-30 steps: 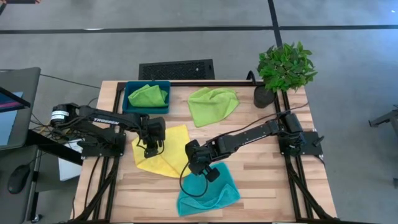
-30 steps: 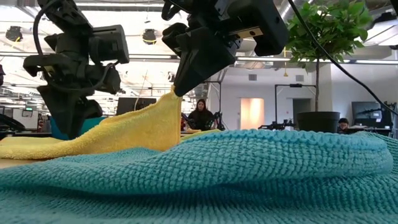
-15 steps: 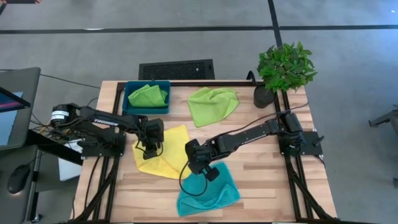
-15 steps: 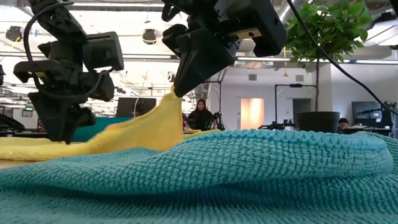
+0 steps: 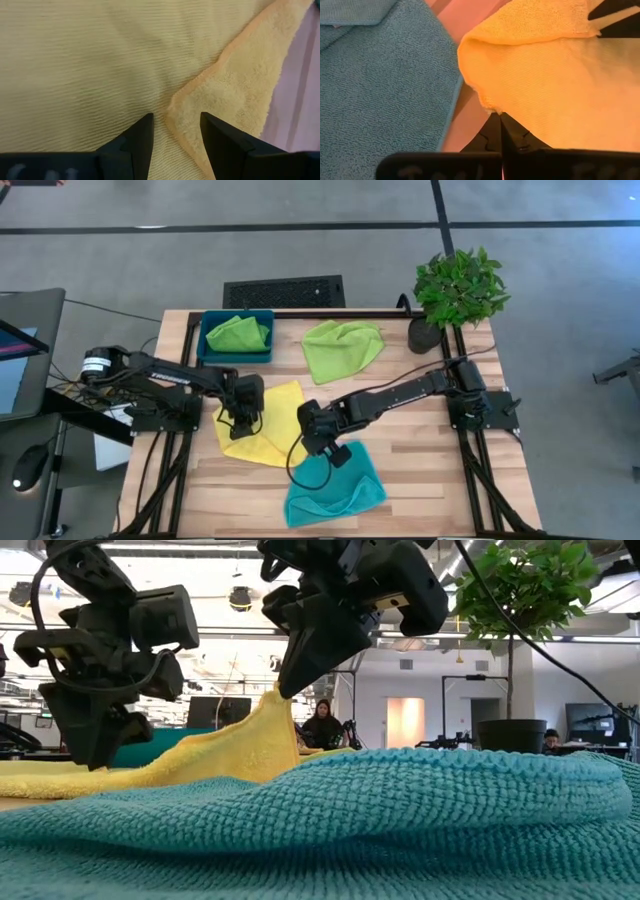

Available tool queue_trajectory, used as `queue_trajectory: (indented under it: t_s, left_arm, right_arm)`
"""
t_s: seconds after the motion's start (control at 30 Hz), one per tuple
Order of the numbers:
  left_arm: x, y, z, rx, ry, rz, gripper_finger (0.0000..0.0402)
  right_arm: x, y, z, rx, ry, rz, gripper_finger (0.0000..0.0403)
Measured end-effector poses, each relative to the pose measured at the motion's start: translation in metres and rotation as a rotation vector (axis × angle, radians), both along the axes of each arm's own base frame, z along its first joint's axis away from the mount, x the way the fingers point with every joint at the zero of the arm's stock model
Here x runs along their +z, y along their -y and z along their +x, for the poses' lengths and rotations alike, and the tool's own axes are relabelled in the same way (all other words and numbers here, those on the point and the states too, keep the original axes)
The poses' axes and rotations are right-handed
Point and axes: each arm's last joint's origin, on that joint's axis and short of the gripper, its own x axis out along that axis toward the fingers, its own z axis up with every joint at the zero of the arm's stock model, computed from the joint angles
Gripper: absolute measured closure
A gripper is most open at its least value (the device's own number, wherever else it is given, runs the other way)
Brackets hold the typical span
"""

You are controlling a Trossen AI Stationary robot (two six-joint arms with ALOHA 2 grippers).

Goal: Fold microfiber towels
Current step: Fold the yellow towel

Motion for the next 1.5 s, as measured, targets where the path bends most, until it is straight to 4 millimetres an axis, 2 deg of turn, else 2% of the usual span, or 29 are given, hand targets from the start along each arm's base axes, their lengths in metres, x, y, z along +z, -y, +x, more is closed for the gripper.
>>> queue_trajectory:
  t_s: [0.27,0.67,1.1,1.23,1.43,1.5]
  left_arm:
    - [0.002,0.005,0.007,-0.006,0.064,0.033,0.0248]
    - [0.001,0.004,0.004,0.075,0.003,0.049,0.0248]
    - [0.0,0.005,0.004,0.117,-0.016,0.066,0.0252]
    - [0.0,0.012,0.004,0.052,-0.006,0.091,0.0283]
    - [0.0,0.02,0.003,0.005,-0.002,0.139,0.0375]
    - [0.0,0.021,0.003,0.008,-0.004,0.138,0.0393]
  right_arm:
    - [0.0,0.001,0.0,-0.002,0.0,-0.001,0.0396]
    - [0.0,0.001,0.0,-0.002,-0.003,-0.001,0.0396]
    - [0.0,0.009,0.001,-0.029,-0.011,0.001,0.0396]
    - [-0.001,0.01,0.001,-0.03,-0.012,0.001,0.0396]
    - [-0.001,0.013,0.002,-0.037,-0.014,0.001,0.0396]
    - [-0.001,0.014,0.002,-0.041,-0.014,0.001,0.0396]
